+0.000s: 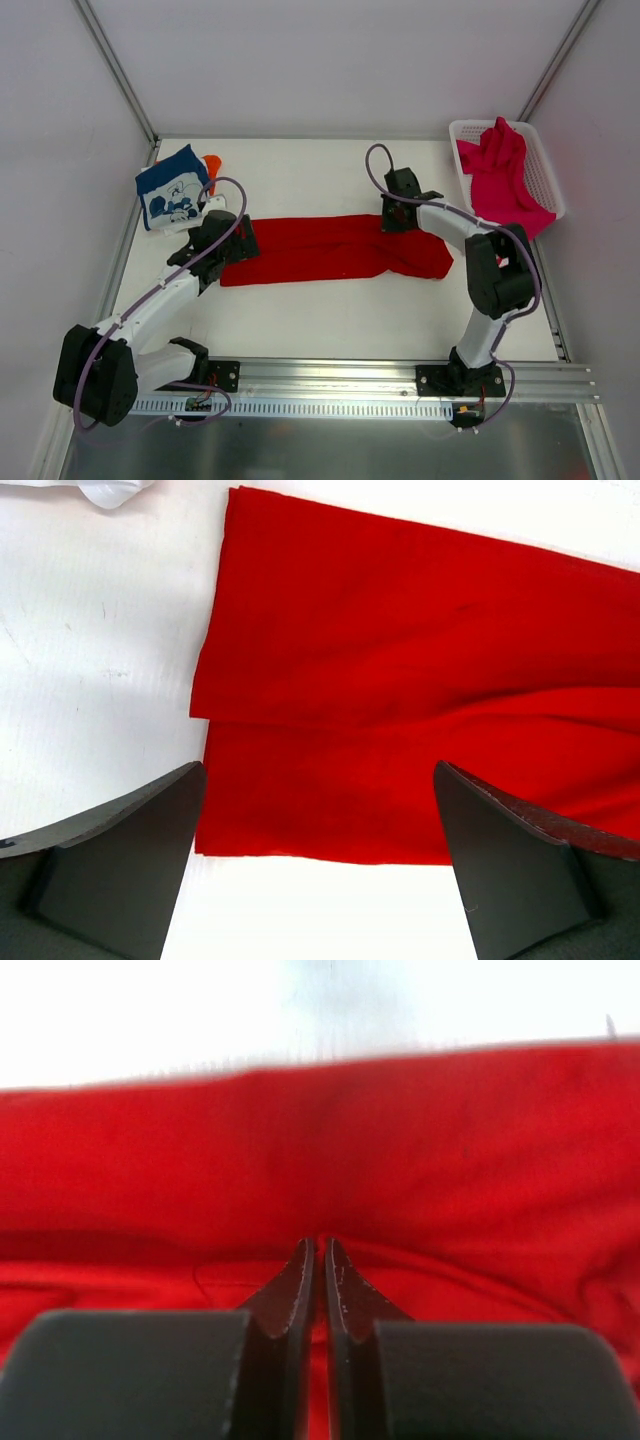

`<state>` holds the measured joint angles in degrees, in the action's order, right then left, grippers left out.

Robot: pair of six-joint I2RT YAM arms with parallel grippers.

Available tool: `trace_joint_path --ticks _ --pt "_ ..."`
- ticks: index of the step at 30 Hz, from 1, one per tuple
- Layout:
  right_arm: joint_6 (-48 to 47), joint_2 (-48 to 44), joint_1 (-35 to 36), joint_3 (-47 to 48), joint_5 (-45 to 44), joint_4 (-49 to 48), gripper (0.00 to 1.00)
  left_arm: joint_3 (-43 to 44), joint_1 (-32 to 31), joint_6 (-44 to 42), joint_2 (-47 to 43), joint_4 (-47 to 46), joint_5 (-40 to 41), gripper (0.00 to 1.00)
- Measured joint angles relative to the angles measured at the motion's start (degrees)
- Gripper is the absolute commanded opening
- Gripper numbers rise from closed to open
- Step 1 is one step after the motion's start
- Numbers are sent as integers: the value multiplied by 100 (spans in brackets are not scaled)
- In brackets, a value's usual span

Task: Fold and stack the t-shirts
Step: Fold the other side of the tshirt into a rectangle

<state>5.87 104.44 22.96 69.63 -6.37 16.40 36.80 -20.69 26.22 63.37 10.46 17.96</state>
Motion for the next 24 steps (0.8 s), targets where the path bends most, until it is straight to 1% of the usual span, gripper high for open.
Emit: trace_joint_path --ticks 7,12,15,16,17,18,19,21,22,23,24 --pt "103 -1005 361 -393 -332 376 1 -2 -20 2 -267 -11 -96 99" --pt "221 -1445 688 -577 -612 573 2 -74 -72 9 -597 -31 -151 99" --pt "352 -1639 859 -848 -750 658 8 -173 -72 20 -804 -33 -173 99" --pt "422 -1696 916 -964 -804 691 18 -203 -72 22 -870 -33 -208 99" --pt "514 -1744 990 -1073 -857 739 25 -225 -72 22 -929 -31 -238 99" --pt "601 -1788 1073 -1176 -931 802 45 -243 -72 24 -986 -31 -254 99" --pt "730 -1834 1189 -1294 -1003 841 53 -260 -72 24 -1045 -33 -269 99" --pt "896 -1947 1453 -1502 -1169 984 66 -297 -72 24 -1165 -31 -289 99" --pt "997 -2026 1609 -1617 -1252 1060 85 -304 -72 24 -1213 -28 -297 99" --pt "1147 -2100 1775 -1725 -1335 1145 98 -310 -72 26 -1250 -28 -299 99" --pt "1276 -2168 1943 -1810 -1445 1241 100 -317 -72 26 -1283 -31 -304 99"
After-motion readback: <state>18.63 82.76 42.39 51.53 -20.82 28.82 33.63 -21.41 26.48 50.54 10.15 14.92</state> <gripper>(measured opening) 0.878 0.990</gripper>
